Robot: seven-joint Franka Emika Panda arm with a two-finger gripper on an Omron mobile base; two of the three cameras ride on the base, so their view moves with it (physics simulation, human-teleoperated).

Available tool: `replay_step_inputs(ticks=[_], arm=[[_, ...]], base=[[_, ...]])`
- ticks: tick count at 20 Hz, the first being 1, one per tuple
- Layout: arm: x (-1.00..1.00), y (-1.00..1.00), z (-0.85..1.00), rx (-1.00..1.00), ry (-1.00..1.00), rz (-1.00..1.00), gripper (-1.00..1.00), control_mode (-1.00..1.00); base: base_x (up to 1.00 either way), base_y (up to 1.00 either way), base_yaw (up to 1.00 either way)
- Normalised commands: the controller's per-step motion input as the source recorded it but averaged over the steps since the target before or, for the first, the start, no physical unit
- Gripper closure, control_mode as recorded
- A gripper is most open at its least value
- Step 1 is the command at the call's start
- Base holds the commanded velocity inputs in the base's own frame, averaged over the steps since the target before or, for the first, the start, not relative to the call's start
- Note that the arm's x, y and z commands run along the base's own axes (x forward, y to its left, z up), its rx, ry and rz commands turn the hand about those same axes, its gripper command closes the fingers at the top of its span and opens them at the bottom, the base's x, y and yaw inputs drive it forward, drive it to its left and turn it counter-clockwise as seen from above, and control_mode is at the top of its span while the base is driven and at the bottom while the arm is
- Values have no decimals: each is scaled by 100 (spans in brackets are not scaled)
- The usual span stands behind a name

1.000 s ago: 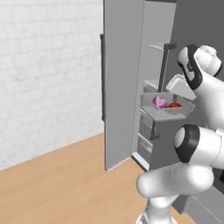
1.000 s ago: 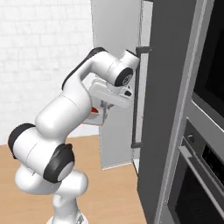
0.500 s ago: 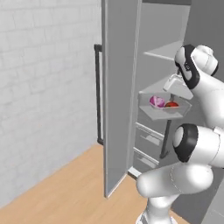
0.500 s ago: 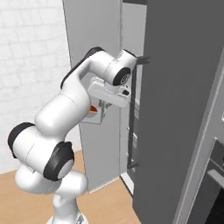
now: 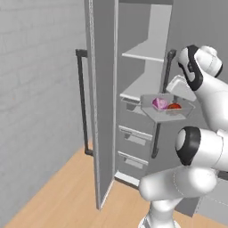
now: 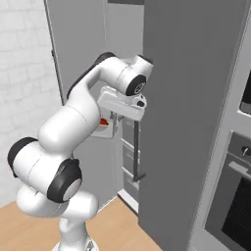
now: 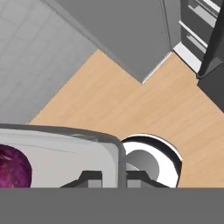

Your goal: Take the meat container that has the chicken drumstick and place it on the second highest rack of the freezer. Then take the vegetable container that has the onion and tomato and place it on the highest rack of the freezer.

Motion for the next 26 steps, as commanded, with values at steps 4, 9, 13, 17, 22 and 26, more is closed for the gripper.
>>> replay_step_inputs(ticks=[4, 9, 13, 17, 22, 26], arm=[[0, 0, 0, 0, 0, 0, 100, 100], [0, 0, 0, 0, 0, 0, 100, 100], [0, 0, 0, 0, 0, 0, 100, 100], [0, 0, 0, 0, 0, 0, 100, 100], [0, 0, 0, 0, 0, 0, 100, 100], [0, 0, 0, 0, 0, 0, 100, 100]], base=[[41, 54, -36], [31, 48, -11], [51, -3, -12], [73, -3, -9], [15, 64, -15], [-1, 62, -33]])
